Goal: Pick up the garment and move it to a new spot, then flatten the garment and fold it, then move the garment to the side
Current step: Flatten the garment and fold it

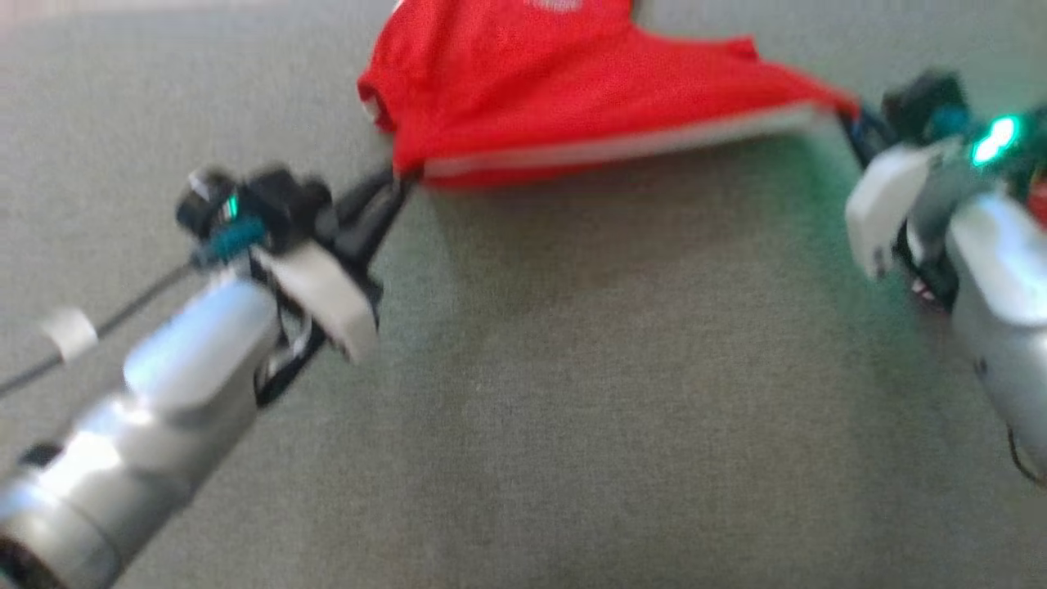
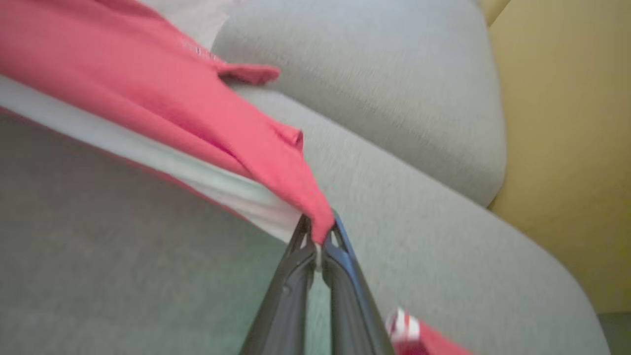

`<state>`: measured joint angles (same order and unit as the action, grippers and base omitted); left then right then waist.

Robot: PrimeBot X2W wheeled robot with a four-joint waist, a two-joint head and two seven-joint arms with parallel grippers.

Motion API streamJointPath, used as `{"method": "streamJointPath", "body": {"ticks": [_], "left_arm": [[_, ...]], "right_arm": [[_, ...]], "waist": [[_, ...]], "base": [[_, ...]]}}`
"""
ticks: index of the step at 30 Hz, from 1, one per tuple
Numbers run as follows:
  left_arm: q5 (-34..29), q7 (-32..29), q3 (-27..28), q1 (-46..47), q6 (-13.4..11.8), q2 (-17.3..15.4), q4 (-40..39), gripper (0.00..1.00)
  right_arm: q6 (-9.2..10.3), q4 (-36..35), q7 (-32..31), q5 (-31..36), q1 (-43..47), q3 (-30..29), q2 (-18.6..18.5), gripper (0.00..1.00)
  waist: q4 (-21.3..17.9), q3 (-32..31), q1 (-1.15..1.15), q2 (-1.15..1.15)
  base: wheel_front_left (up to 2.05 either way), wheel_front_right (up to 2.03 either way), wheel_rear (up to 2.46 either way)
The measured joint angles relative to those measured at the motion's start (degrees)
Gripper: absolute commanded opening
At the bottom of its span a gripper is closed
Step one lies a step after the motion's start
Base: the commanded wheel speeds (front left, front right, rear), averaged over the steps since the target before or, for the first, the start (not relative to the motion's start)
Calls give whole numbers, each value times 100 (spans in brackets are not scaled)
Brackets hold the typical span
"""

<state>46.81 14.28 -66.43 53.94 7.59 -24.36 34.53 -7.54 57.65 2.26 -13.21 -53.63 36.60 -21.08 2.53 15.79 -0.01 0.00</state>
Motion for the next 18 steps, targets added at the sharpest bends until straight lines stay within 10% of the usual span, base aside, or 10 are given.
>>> {"method": "streamJointPath", "body": {"ticks": [10, 18], "left_arm": [[154, 0, -567, -1111, 1, -242, -569, 0], [168, -68, -711, -1964, -224, -427, -1324, 0]], "right_arm": [[0, -1811, -1322, -2547, 1319, 1957, -1454, 0], [0, -2889, -1719, -3593, 1923, 2391, -2343, 0]], "waist": [[-33, -959, -1, 0], [-62, -1643, -1, 0]], "base": [[0, 0, 0], [0, 0, 0]]}}
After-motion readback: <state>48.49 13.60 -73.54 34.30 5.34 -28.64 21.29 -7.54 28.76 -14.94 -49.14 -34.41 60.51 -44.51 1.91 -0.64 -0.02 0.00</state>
